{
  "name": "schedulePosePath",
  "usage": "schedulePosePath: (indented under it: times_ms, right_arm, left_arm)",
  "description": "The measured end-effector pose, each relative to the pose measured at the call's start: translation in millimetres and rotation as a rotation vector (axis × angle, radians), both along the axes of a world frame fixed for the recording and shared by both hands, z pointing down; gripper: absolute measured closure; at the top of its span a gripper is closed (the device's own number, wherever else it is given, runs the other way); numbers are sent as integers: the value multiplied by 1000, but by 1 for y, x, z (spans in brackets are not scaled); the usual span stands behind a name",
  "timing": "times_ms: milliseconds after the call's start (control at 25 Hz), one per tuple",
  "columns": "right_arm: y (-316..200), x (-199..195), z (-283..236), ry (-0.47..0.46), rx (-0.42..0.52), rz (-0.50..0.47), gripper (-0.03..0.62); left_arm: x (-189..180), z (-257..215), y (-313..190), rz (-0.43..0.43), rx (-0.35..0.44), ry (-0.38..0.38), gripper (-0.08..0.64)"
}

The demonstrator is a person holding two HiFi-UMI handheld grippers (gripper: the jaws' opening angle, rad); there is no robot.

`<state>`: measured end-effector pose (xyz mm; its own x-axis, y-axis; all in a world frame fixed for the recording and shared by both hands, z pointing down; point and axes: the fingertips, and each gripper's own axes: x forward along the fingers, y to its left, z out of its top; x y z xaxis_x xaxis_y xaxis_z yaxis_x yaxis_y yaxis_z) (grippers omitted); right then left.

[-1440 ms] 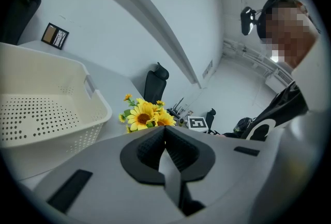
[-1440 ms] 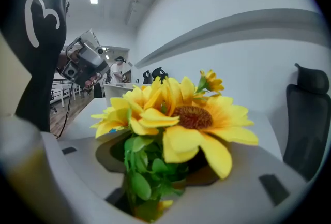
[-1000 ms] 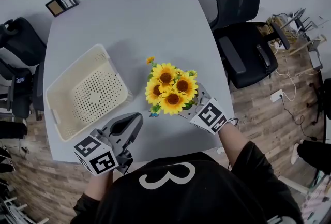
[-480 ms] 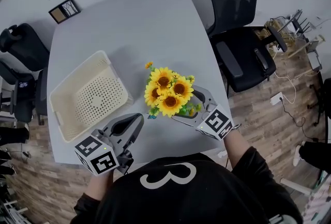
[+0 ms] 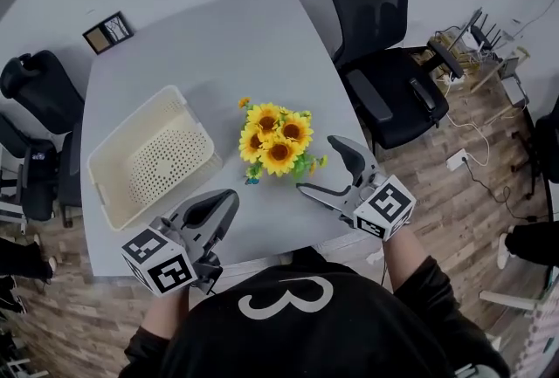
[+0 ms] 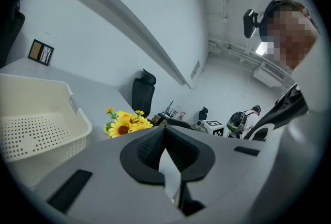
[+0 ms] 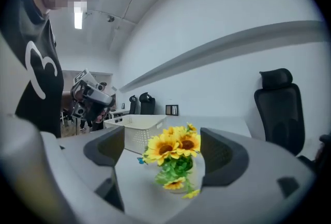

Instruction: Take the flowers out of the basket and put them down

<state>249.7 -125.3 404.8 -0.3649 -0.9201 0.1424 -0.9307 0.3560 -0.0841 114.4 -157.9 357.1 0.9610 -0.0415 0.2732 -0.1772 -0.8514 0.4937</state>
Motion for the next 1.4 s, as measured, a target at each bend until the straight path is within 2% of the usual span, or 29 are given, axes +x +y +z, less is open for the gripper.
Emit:
schedulePosePath:
  times_ms: [160, 360, 440, 520, 640, 800, 1040, 1200, 1400]
  right_arm:
    - [27, -33, -37, -10, 56, -12, 171]
    - [65, -80, -84, 3, 153, 13, 441]
    - [81, -100, -102, -26, 192, -1, 552]
    - [96, -123, -116, -78, 213, -39, 583]
    - [115, -155, -124, -115, 179, -114, 583]
    - [128, -183, -117, -97, 72, -201, 583]
    - [139, -194, -113, -146, 17, -228, 583]
    - [152, -206, -109, -112, 6, -278, 583]
    - [171, -197, -111, -109, -1, -288, 583]
  left_arm:
    - [-21, -18, 20, 17, 31, 44, 548]
    - [-52, -29, 47, 33, 51, 75, 548]
    - [-62, -34, 60, 48, 57, 92, 548]
    - [-72, -38, 72, 65, 64, 108, 548]
    - [-82, -47, 89, 89, 72, 137, 548]
    - [-93, -58, 106, 102, 110, 156, 548]
    - [-106, -70, 124, 88, 143, 176, 548]
    - [-105, -69, 141, 83, 148, 165, 548]
    - [-98, -70, 162, 64, 132, 152, 548]
